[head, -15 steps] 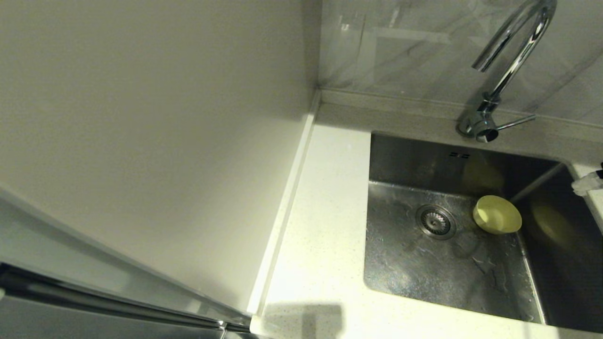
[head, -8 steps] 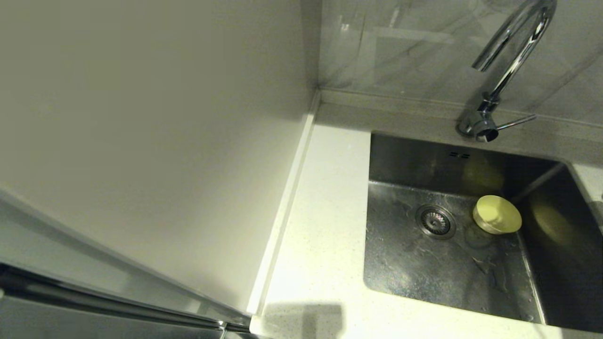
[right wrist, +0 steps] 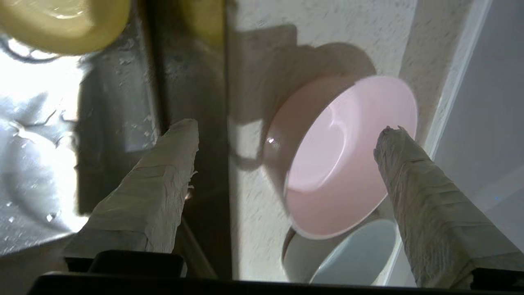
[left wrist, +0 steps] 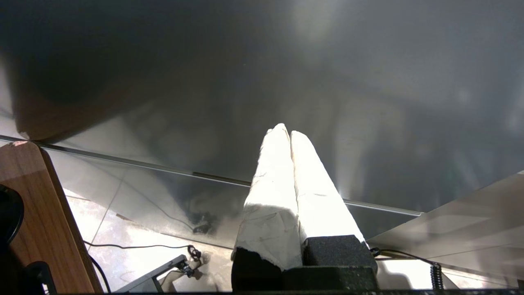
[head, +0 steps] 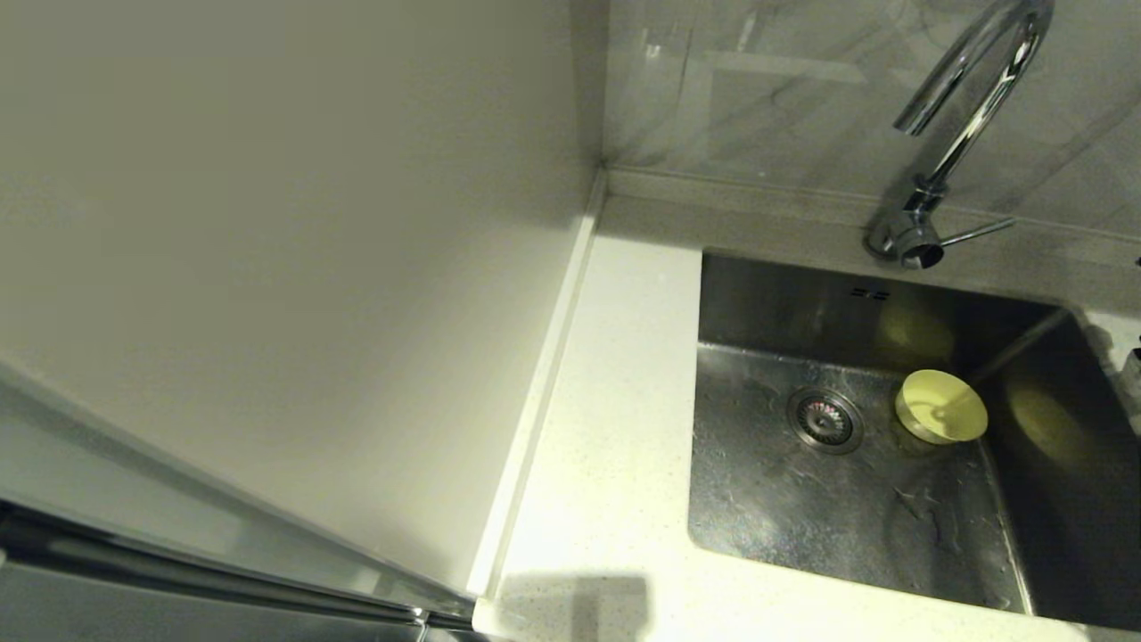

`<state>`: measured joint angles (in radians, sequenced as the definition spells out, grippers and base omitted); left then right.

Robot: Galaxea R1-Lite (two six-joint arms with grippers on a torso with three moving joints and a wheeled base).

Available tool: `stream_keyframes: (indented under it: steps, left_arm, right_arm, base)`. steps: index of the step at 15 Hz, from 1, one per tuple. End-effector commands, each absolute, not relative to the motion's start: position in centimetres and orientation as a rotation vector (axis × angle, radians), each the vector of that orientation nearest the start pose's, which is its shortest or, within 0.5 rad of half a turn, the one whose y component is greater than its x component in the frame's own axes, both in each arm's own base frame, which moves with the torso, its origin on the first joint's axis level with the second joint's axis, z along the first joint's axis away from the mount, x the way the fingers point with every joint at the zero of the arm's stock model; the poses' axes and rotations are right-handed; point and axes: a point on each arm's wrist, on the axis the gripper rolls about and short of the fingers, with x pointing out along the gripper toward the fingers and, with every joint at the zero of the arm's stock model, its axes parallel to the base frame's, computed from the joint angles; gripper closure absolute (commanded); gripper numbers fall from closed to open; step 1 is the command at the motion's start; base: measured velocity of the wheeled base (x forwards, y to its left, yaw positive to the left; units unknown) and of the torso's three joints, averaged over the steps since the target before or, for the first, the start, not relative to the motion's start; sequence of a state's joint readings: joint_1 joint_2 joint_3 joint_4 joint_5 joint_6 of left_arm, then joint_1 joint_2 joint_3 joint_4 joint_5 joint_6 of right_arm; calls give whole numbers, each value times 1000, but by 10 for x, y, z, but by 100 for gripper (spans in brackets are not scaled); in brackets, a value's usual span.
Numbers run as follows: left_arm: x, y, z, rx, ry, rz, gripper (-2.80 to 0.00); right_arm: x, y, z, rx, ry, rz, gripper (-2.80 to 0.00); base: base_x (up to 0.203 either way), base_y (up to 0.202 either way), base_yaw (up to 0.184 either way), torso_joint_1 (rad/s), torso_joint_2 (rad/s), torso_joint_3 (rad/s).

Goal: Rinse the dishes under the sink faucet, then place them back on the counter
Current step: Put a bowl into the sink

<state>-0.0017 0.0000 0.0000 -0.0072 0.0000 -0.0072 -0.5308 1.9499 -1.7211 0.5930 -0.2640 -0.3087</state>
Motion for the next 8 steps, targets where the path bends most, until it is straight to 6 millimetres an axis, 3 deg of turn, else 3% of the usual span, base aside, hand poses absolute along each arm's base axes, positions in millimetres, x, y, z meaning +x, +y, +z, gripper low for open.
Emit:
stream_keyframes:
  steps: [1,8]
  left_arm:
    - [-23,0,75,-8,-5,-2,0]
    - [-23,0,75,-8,-5,-2,0]
  right_arm:
    - [321,-201,228,-157,967,-617,-280]
    - [316,-213,220,-134,997,-642,-280]
  base:
    - [0,0,0,0,0,0]
    - [0,0,0,0,0,0]
